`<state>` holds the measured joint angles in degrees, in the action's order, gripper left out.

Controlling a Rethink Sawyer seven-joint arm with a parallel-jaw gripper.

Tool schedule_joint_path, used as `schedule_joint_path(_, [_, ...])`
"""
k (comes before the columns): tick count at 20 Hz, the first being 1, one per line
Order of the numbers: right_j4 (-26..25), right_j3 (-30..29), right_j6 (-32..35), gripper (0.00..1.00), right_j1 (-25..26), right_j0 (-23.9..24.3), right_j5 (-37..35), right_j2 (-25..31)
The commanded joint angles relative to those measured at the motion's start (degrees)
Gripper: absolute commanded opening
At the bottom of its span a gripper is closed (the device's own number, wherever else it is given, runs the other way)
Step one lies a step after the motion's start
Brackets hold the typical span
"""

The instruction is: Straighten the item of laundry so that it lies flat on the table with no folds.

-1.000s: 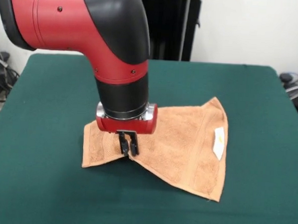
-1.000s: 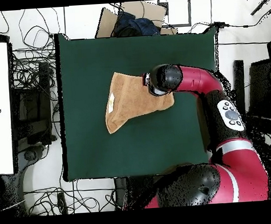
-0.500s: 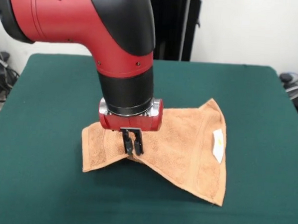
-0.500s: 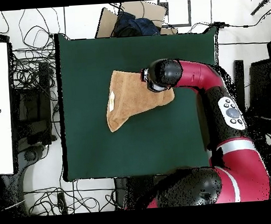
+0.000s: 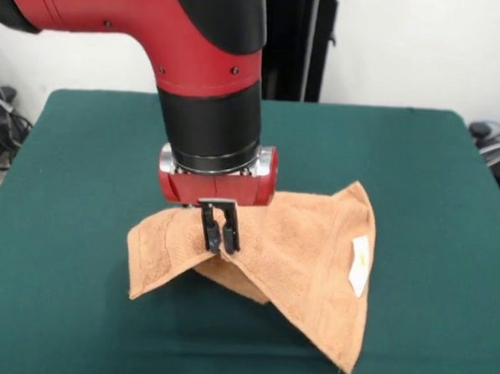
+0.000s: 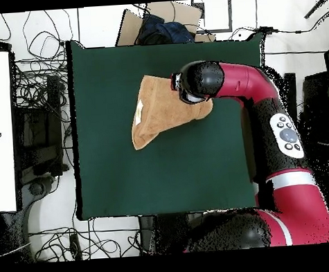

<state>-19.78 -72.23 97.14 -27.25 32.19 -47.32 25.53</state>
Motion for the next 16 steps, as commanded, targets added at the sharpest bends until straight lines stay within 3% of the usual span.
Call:
schedule_joint_path(1, [-0.8,2.8,-11.1,0.0,-1.7,-1.4,-4.4,5.5])
schedule_joint_path(16, [-0.7,2.7,-10.5,0.0,-1.0,-0.8,-3.5,6.9])
